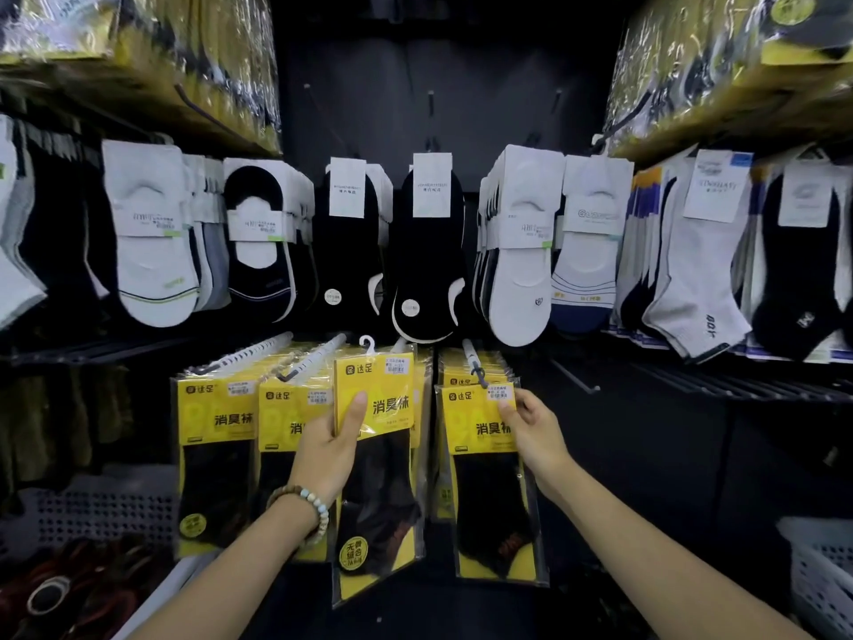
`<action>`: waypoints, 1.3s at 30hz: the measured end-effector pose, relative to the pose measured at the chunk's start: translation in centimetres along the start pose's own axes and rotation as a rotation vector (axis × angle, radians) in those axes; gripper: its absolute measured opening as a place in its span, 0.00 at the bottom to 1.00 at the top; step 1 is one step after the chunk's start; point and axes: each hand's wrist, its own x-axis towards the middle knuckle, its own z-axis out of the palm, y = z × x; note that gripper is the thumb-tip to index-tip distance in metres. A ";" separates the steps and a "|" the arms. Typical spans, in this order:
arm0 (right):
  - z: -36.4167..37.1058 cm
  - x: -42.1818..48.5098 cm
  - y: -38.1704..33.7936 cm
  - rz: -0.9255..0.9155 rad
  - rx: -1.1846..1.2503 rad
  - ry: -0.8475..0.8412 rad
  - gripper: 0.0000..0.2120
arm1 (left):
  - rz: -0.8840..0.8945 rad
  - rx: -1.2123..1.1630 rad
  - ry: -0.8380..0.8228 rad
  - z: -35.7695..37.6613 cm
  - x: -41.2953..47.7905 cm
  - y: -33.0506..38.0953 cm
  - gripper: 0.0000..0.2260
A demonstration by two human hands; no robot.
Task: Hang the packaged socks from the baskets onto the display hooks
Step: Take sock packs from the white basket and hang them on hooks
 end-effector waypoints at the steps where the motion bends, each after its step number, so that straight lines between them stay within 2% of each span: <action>1: 0.2 0.4 0.4 0.018 0.006 0.010 0.08 | -0.001 0.000 0.007 0.1 0.1 -0.2 0.22; 5: 0.7 2.3 2.3 0.100 0.046 0.115 0.09 | -0.003 -0.024 0.007 0.5 0.5 -0.9 0.23; 8: 1.0 3.5 3.7 0.170 0.016 0.256 0.13 | -0.005 -0.045 -0.007 0.8 0.5 -1.4 0.23; 12: 0.9 3.5 4.9 0.218 -0.048 0.446 0.09 | -0.013 -0.039 -0.011 1.2 0.6 -1.8 0.23; 14: 0.7 2.9 5.3 0.226 -0.046 0.485 0.08 | -0.016 -0.046 -0.020 1.3 0.6 -2.0 0.23; 17: 0.5 1.5 5.1 0.209 -0.020 0.443 0.08 | -0.019 -0.069 -0.039 1.4 0.3 -1.9 0.23; 20: 0.9 -0.4 3.6 0.171 0.054 0.254 0.06 | -0.035 -0.083 -0.076 1.8 -0.5 -1.8 0.23; 25: 2.3 -3.6 0.8 0.184 0.136 -0.064 0.13 | -0.084 -0.124 -0.145 3.7 -2.6 -1.6 0.24; 28: 2.3 -5.3 0.1 0.200 0.184 -0.149 0.12 | -0.082 -0.132 -0.207 5.2 -3.9 -1.3 0.22; 30: 1.7 -6.1 0.0 0.206 0.209 -0.148 0.11 | -0.083 -0.154 -0.240 6.1 -4.6 -1.1 0.20; 32: 0.8 -6.7 0.0 0.209 0.230 -0.113 0.10 | -0.086 -0.205 -0.267 6.9 -5.1 -0.7 0.14; 35: -0.7 -6.7 0.1 0.196 0.213 0.018 0.08 | -0.097 -0.237 -0.301 7.9 -5.2 0.1 0.06; 36: -1.2 -6.5 0.1 0.182 0.197 0.067 0.08 | -0.112 -0.233 -0.326 8.2 -5.1 0.4 0.08; 39: -2.1 -5.2 -0.1 0.132 0.154 0.175 0.07 | -0.144 -0.239 -0.407 9.2 -4.9 1.2 0.23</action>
